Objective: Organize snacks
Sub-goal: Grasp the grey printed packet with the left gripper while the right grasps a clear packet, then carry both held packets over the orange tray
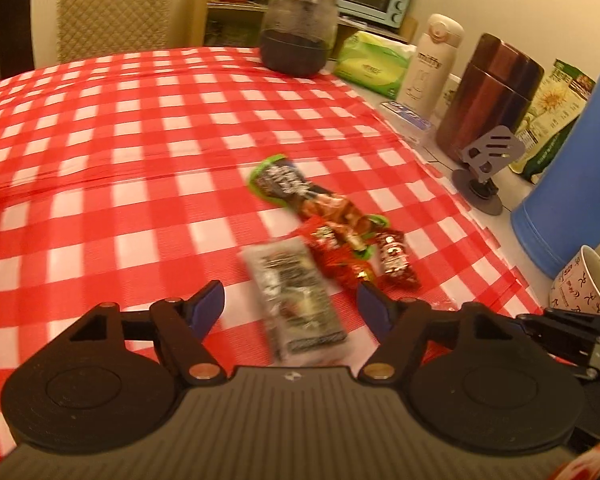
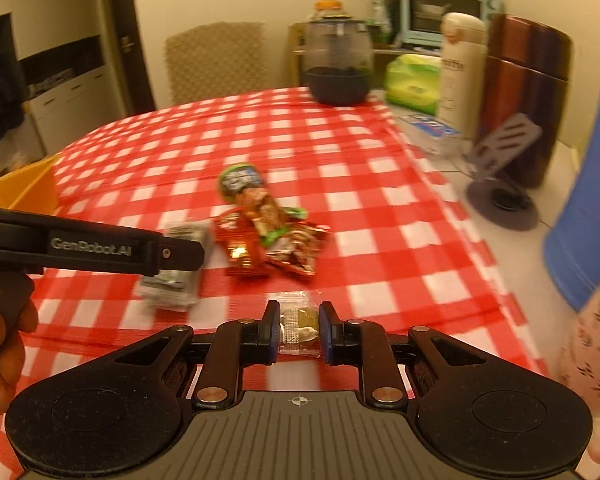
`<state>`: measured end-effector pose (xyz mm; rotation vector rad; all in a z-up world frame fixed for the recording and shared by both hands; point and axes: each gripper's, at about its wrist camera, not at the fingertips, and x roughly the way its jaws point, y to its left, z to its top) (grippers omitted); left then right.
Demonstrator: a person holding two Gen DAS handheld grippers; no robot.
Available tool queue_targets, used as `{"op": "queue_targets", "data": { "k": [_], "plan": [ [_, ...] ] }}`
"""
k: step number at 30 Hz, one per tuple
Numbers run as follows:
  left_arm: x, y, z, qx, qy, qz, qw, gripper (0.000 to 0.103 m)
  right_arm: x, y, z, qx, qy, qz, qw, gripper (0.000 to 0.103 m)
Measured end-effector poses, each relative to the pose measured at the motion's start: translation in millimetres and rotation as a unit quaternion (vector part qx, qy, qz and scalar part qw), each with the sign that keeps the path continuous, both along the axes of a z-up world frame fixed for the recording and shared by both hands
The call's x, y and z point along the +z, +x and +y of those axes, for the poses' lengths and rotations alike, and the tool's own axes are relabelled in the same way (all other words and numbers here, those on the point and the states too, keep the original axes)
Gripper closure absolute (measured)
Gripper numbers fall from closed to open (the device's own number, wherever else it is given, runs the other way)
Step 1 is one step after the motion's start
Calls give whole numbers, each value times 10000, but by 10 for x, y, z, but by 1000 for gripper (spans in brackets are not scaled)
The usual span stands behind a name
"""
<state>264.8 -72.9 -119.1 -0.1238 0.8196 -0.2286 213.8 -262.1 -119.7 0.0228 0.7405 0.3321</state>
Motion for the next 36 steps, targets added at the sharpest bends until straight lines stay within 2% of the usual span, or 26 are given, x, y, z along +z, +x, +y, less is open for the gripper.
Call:
{"op": "queue_targets", "data": {
  "k": [3, 6, 8, 10, 22, 26, 36],
  "plan": [
    [-63, 51, -110, -133, 185, -8, 9997, 40, -17, 5, -42, -83, -17, 4, 10000, 82],
    [-94, 28, -147, -256, 469, -112, 9985, 51, -36, -8, -43, -82, -66, -19, 9999, 82],
    [-101, -17, -101, -316, 521, -154, 9980, 61, -57, -17, -40, -77, -79, -6, 9999, 82],
    [-100, -77, -53, -359, 597, -185, 9974, 64, -75, -23, -35, -58, -89, -10, 9999, 82],
    [-136, -82, -90, -438, 978, -374, 9935, 63, -106, -20, 47, 36, -349, -156, 9993, 79],
    [-128, -98, -79, -510, 961, -328, 9935, 67, -114, -18, 73, 5, -410, -213, 9989, 79],
    [-4, -289, 0, -501, 821, -207, 9951, 68, -21, -104, 73, -10, -377, -181, 9991, 81]
  ]
}}
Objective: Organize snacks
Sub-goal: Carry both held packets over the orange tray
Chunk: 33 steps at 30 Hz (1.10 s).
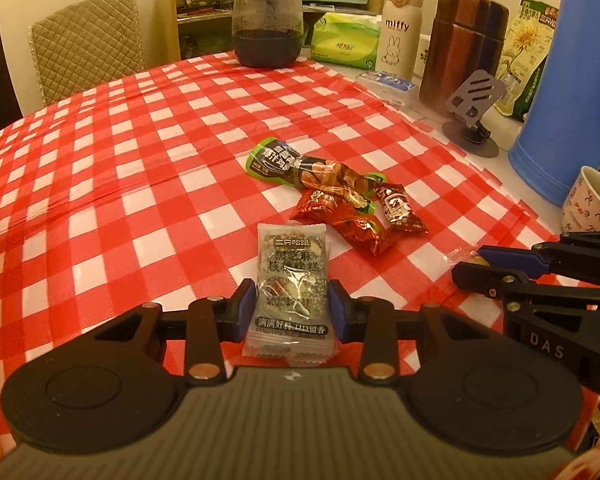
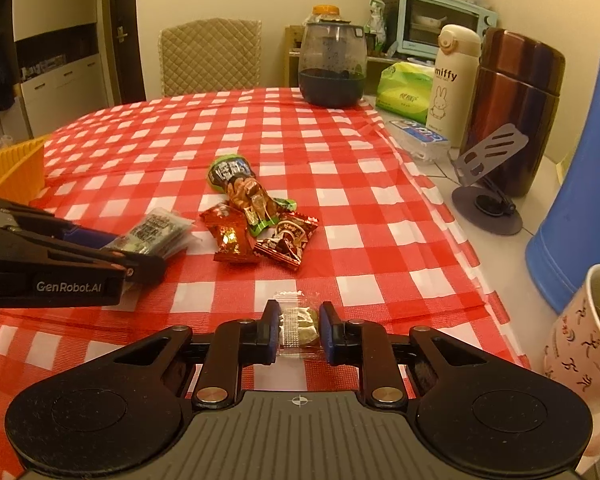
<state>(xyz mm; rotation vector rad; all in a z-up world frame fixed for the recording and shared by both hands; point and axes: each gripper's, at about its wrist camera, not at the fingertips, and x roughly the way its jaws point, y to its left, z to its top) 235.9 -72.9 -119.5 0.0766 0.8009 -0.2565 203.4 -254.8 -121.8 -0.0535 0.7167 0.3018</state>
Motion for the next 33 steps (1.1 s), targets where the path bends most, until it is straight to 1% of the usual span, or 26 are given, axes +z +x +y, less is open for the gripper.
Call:
{"op": "queue_targets", "data": {
  "k": [5, 11, 21, 27, 33],
  "plan": [
    [182, -187, 95, 113, -57, -63, 9999, 68, 183, -97, -16, -68, 137, -57, 9999, 81],
    [466, -495, 278, 375, -135, -155, 9991, 68, 521, -253, 27, -95, 372, -125, 9992, 81],
    [922, -1053, 654, 786, -232, -325, 9961, 68, 1039, -689, 362, 152, 714, -230, 9971, 81],
    [1109, -1370, 925, 1063, -277, -424, 9930, 68, 1206, -927, 628, 375, 789, -291, 9957, 81],
    [1247, -1631, 1216, 1368, -266, -495, 9890, 68, 1297, -1099, 927, 659, 832, -313, 9939, 81]
  ]
}}
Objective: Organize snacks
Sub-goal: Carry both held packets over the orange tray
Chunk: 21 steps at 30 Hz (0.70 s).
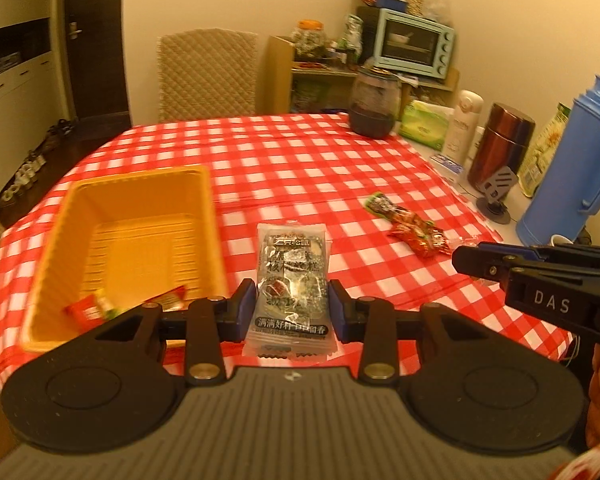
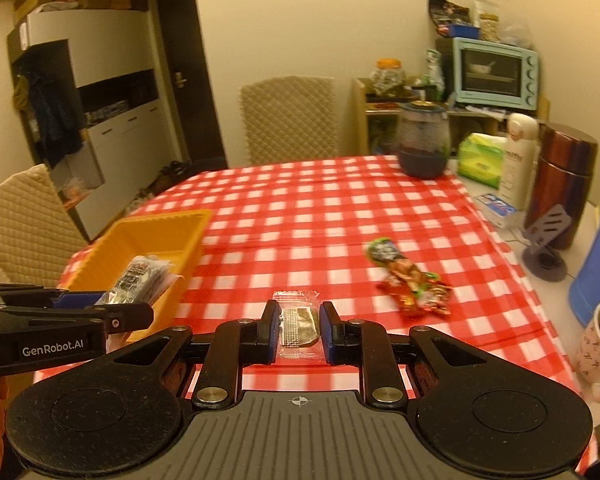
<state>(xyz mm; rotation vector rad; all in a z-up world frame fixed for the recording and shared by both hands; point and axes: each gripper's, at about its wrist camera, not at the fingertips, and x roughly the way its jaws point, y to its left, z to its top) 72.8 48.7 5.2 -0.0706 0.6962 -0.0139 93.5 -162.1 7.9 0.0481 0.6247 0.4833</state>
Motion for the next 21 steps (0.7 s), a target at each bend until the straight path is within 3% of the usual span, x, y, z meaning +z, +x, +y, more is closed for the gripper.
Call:
{"op": "queue_targets", "data": {
  "k": [21],
  "plan": [
    [144, -555, 930, 849, 46, -65, 9964, 68, 81, -204, 1013, 895, -58, -73, 9959, 81]
  ]
}}
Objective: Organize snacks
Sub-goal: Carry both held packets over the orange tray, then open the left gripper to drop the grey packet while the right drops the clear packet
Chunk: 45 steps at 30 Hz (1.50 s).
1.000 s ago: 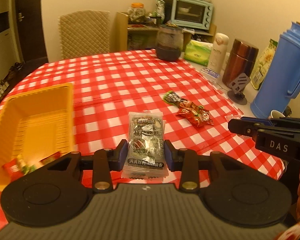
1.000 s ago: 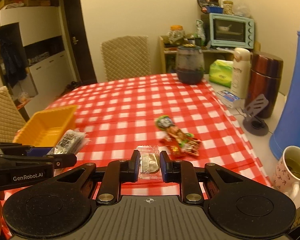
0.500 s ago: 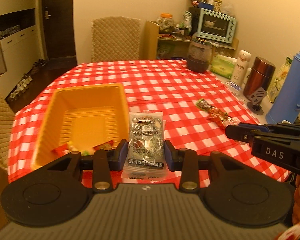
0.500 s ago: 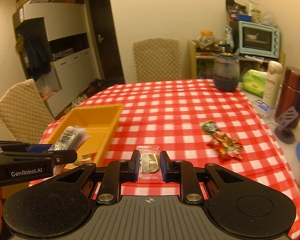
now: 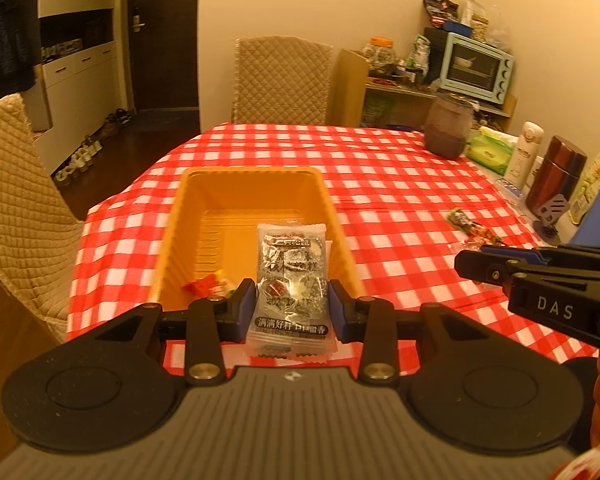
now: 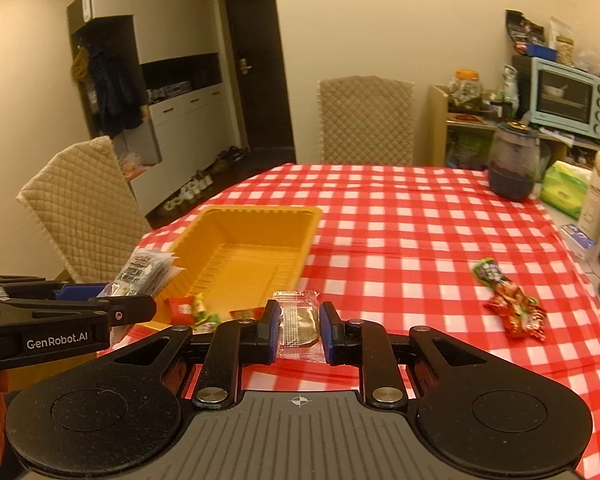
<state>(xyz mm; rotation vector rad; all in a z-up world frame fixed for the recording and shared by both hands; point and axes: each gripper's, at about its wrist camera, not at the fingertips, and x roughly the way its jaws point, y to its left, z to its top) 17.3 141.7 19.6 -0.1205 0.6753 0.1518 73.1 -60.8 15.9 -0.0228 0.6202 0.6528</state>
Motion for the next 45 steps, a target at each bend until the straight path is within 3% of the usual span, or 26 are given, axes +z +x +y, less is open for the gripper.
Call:
{"op": "queue_targets", "data": {
  "k": [11, 30, 41, 45],
  "plan": [
    [-48, 92, 371, 177, -31, 106, 9998, 68, -97, 156, 417, 260, -16, 93, 9996, 81],
    [-401, 892, 818, 138, -152, 428, 9989, 68, -445, 929, 1041, 341, -23, 406, 9986, 81],
    [-639, 1284, 908, 65, -211, 646, 9977, 67, -627, 1247, 1111, 235, 29, 572, 9981, 81],
    [-615, 1271, 939, 113, -178, 579, 9981, 61, -675, 1273, 1094, 213, 29, 648, 9977, 81]
  ]
}}
